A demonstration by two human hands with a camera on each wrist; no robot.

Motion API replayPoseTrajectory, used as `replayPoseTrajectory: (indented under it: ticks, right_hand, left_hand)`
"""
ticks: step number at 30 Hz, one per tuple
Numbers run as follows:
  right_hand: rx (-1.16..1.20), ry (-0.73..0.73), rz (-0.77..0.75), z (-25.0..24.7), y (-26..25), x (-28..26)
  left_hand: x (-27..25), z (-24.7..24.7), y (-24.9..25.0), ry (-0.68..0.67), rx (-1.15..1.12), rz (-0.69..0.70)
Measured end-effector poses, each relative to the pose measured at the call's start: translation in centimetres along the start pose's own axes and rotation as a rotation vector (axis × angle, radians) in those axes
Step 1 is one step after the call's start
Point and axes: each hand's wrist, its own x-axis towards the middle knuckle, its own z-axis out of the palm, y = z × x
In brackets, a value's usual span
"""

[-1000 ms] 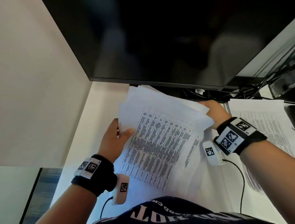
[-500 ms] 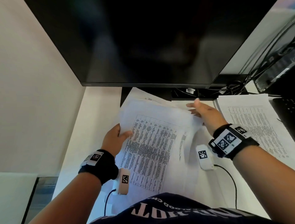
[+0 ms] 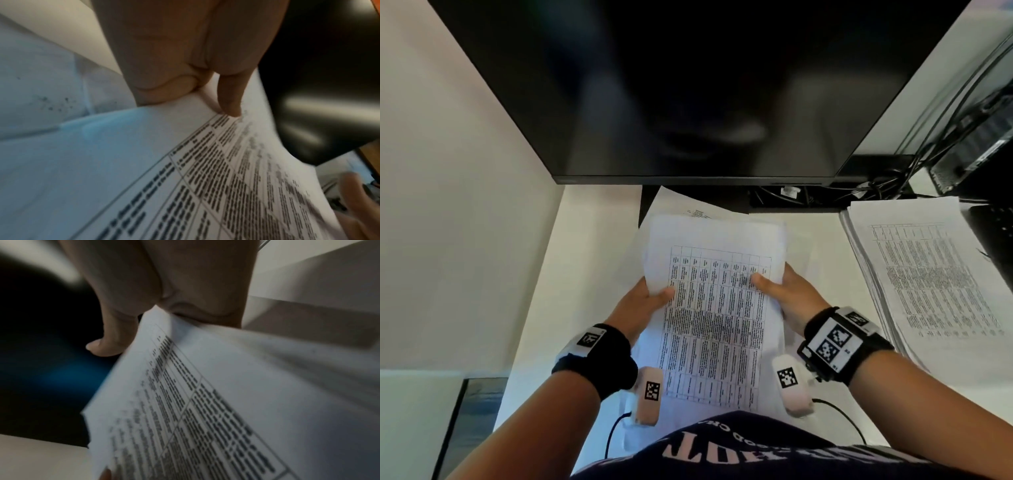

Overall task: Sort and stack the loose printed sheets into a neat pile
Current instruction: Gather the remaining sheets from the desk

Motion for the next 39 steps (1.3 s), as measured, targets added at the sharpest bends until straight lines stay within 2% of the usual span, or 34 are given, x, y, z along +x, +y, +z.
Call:
replayPoseTrajectory:
  ticks: [4, 8, 10, 13, 16, 19, 21, 26, 29, 33, 36, 39]
  right_hand:
    - [0.034, 0.019, -0.001, -0.7, 0.3, 0.6]
    - [-0.050, 0.179, -0.042, -0.8, -1.3, 0.6]
    - [-0.146, 0.242, -0.162, -0.3, -3.7, -0.1]
    - [-0.182, 0.373, -0.456, 0.8, -8.4, -2.1]
    - [-0.122, 0.489, -0.739, 1.6, -11.4, -4.4]
    - [-0.064, 0.525, -0.862, 2.3, -11.5, -6.1]
    - [-0.049, 0.536, -0.839, 2.8, -10.0, -6.3]
    - [-0.015, 0.470, -0.599, 2.4, -5.2, -4.5]
    - [-0.020, 0.441, -0.504, 2.0, -3.9, -3.0]
    - [-0.008, 0.419, -0.457, 2.5, -4.1, -1.9]
    - [0.050, 0.462, -0.483, 2.4, -4.2, -1.6]
    - [0.042, 0.437, -0.448, 2.2, -3.3, -1.1]
  left_hand:
    - [0.8, -0.4, -0.4, 0.094, 0.133, 0.032]
    - [0.6, -0.3, 2.4, 0.270, 0.114, 0.172]
    - [-0.4, 0.4, 5.3, 0.379, 0.088, 0.285]
    - [-2.6, 1.6, 9.7, 0.533, 0.029, 0.514]
    - [-5.0, 2.9, 12.7, 0.552, -0.063, 0.750]
    - [-6.3, 4.1, 13.2, 0.528, -0.086, 0.823]
    - [-6.3, 4.3, 12.1, 0.508, -0.089, 0.802]
    - [-4.4, 3.4, 8.6, 0.475, -0.094, 0.636]
    - [-3.2, 3.1, 7.6, 0.460, -0.103, 0.607]
    - [-2.4, 3.7, 7.8, 0.391, -0.118, 0.596]
    - [-2.3, 4.0, 8.0, 0.403, -0.160, 0.632]
    - [-1.6, 3.8, 7.2, 0.393, -0.162, 0.590]
